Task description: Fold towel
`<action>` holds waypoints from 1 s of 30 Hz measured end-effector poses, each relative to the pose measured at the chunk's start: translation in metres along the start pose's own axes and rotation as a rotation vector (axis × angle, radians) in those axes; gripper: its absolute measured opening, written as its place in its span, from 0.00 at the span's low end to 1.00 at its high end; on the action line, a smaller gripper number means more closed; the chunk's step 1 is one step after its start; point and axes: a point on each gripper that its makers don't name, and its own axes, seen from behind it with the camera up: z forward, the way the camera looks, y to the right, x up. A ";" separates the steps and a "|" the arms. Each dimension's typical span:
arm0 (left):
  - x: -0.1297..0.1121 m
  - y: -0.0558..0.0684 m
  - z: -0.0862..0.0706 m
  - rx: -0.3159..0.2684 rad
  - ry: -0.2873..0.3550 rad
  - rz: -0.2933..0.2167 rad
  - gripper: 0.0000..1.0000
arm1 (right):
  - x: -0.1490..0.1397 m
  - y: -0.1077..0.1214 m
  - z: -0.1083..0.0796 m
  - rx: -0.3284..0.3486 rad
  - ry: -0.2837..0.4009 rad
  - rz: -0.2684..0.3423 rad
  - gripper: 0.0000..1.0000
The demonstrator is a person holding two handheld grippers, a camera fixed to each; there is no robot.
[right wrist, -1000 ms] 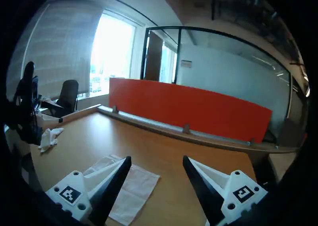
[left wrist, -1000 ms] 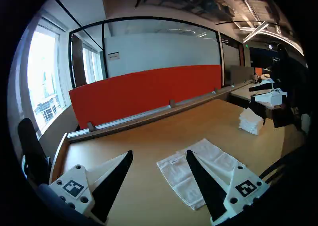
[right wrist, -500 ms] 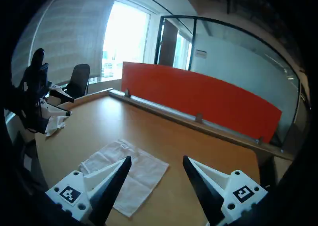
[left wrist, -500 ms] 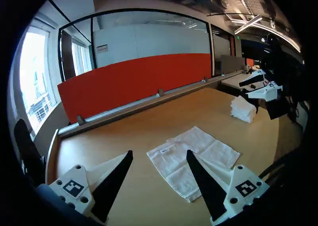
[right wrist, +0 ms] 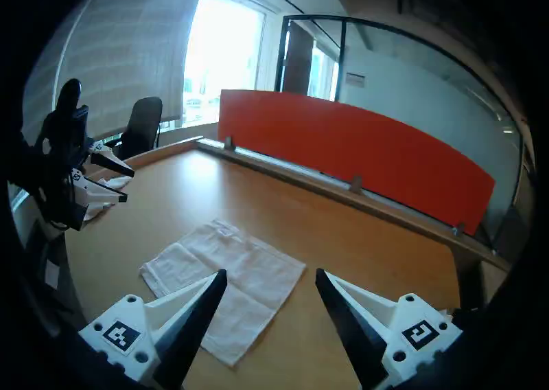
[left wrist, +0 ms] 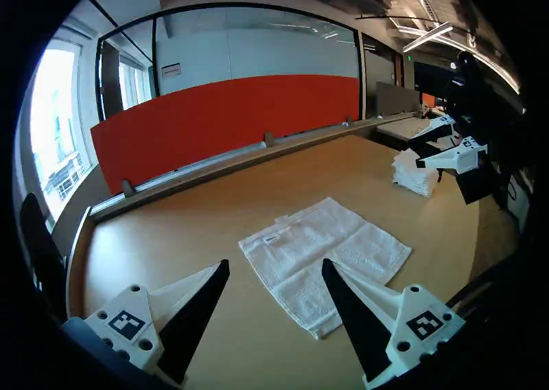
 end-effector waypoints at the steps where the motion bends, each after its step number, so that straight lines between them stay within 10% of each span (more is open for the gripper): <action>1: -0.003 0.002 0.001 -0.002 -0.005 0.000 1.00 | -0.003 -0.001 0.001 0.001 -0.003 0.000 1.00; 30: -0.097 0.036 0.034 -0.068 -0.143 -0.001 1.00 | -0.106 -0.030 0.035 0.060 -0.148 0.000 1.00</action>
